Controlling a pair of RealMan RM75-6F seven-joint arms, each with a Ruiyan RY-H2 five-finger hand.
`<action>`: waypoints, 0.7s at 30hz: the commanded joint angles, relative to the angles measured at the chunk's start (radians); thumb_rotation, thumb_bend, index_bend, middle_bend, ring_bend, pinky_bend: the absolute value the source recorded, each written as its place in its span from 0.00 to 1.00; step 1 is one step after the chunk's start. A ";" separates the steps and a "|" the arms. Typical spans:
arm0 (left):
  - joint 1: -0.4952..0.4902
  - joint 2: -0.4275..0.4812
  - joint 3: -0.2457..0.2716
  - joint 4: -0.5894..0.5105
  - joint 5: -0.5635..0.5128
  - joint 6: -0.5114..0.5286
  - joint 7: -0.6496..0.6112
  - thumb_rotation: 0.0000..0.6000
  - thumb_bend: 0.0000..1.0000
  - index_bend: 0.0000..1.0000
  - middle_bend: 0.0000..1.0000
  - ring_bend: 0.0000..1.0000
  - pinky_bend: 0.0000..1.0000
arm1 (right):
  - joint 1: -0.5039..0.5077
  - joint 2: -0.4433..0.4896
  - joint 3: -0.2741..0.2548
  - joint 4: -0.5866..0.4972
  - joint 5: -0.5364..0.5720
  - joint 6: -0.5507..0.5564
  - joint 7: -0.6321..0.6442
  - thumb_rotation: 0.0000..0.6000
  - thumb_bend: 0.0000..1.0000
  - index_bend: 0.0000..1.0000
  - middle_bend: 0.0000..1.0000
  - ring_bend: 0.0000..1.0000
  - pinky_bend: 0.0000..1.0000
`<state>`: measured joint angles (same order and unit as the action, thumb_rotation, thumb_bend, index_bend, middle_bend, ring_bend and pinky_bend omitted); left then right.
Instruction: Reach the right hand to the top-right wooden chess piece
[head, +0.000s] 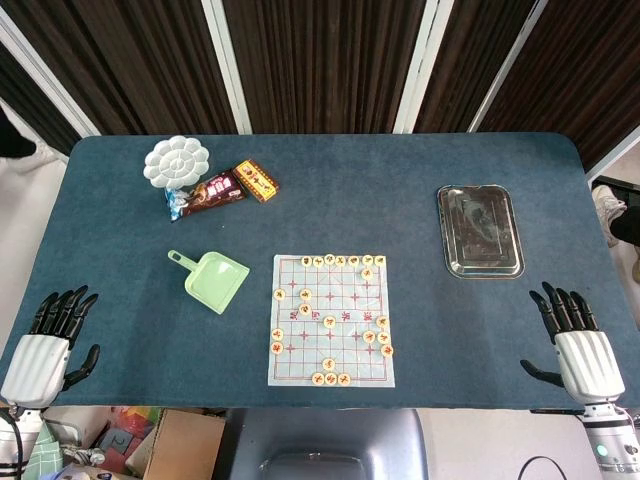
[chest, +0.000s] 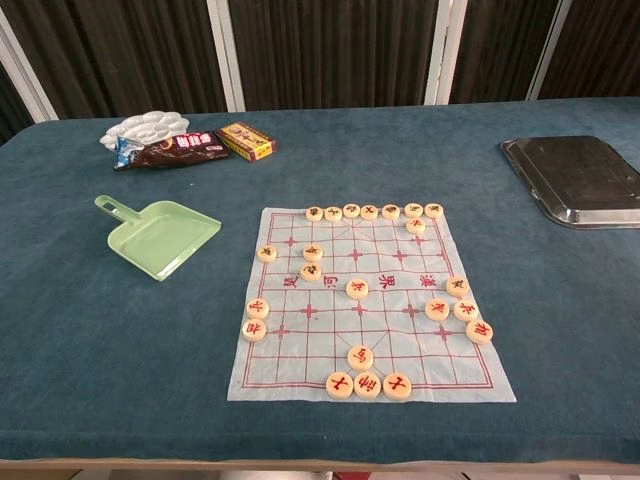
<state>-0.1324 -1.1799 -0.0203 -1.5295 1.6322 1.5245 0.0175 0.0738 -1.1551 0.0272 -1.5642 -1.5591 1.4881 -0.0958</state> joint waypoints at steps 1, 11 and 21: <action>0.000 -0.001 0.000 0.000 0.002 0.003 -0.001 1.00 0.43 0.00 0.00 0.00 0.03 | 0.003 0.000 0.000 0.002 -0.002 -0.004 0.002 1.00 0.21 0.00 0.00 0.00 0.00; 0.010 0.008 0.016 0.002 0.022 0.025 -0.025 1.00 0.43 0.00 0.00 0.00 0.03 | 0.061 -0.025 0.008 0.037 -0.040 -0.060 0.029 1.00 0.21 0.00 0.00 0.00 0.00; 0.010 0.017 0.013 0.006 0.017 0.030 -0.048 1.00 0.43 0.00 0.00 0.00 0.03 | 0.354 -0.080 0.142 0.063 0.037 -0.391 -0.068 1.00 0.21 0.22 0.00 0.00 0.00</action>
<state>-0.1224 -1.1634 -0.0069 -1.5239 1.6490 1.5539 -0.0305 0.3544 -1.1996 0.1229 -1.5187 -1.5548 1.1701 -0.1193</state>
